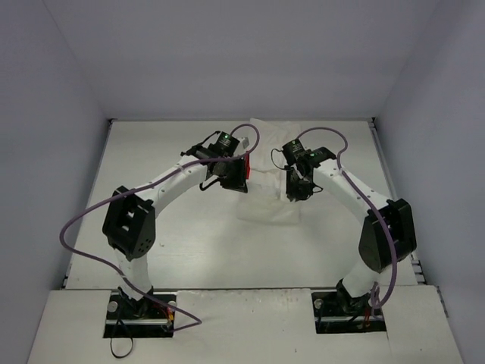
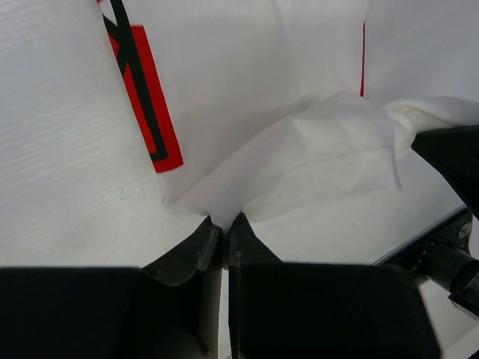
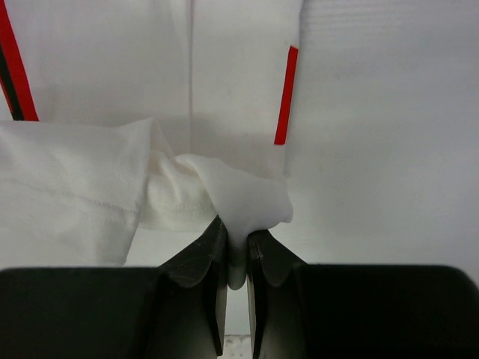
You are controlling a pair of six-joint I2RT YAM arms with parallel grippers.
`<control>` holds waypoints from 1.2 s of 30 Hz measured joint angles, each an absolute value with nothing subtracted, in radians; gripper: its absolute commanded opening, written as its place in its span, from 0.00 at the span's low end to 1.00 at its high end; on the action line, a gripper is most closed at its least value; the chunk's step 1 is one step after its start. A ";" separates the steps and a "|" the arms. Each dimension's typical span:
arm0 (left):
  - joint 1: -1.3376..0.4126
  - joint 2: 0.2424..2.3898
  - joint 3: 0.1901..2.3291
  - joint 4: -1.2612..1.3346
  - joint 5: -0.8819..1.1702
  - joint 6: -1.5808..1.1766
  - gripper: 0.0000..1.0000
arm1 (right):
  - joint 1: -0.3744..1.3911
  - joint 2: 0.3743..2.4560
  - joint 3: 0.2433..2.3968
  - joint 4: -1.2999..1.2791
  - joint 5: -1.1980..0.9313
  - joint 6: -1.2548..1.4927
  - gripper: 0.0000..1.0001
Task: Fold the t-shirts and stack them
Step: Fold the folded rectangular tshirt in 1/3 of the way
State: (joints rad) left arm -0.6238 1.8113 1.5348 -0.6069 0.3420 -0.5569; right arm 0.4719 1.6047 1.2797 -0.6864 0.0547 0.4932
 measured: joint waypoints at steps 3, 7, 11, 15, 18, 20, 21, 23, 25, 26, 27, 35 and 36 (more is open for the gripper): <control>-0.610 1.880 1.599 -0.604 0.343 -0.551 0.00 | 0.443 1.671 1.330 -0.687 0.055 0.456 0.00; -0.600 1.961 1.661 -0.603 0.343 -0.549 0.00 | 0.408 1.744 1.373 -0.682 0.053 0.413 0.00; -0.598 2.029 1.712 -0.605 0.342 -0.548 0.00 | 0.385 1.807 1.424 -0.682 0.053 0.373 0.00; -0.592 2.085 1.763 -0.606 0.339 -0.548 0.00 | 0.362 1.868 1.475 -0.679 0.051 0.339 0.00; -0.585 2.112 1.800 -0.606 0.336 -0.549 0.00 | 0.345 1.907 1.502 -0.676 0.040 0.315 0.00; -0.581 2.124 1.821 -0.605 0.335 -0.549 0.00 | 0.335 1.930 1.514 -0.671 0.031 0.302 0.00; -0.579 2.130 1.832 -0.605 0.336 -0.549 0.00 | 0.331 1.940 1.516 -0.667 0.026 0.295 0.00; -0.576 2.140 1.852 -0.605 0.336 -0.549 0.00 | 0.324 1.958 1.525 -0.664 0.014 0.282 0.00; -0.574 2.150 1.864 -0.604 0.335 -0.549 0.00 | 0.317 1.983 1.543 -0.662 0.007 0.273 0.00; -0.573 2.154 1.869 -0.604 0.334 -0.550 0.00 | 0.314 1.993 1.554 -0.662 0.003 0.266 0.00; -0.572 2.160 1.873 -0.604 0.333 -0.550 0.00 | 0.310 2.003 1.567 -0.662 -0.001 0.259 0.00; -0.560 2.199 1.889 -0.603 0.313 -0.554 0.00 | 0.286 2.057 1.672 -0.663 -0.042 0.226 0.00; -0.558 2.206 1.897 -0.604 0.312 -0.554 0.00 | 0.285 2.065 1.684 -0.663 -0.046 0.223 0.00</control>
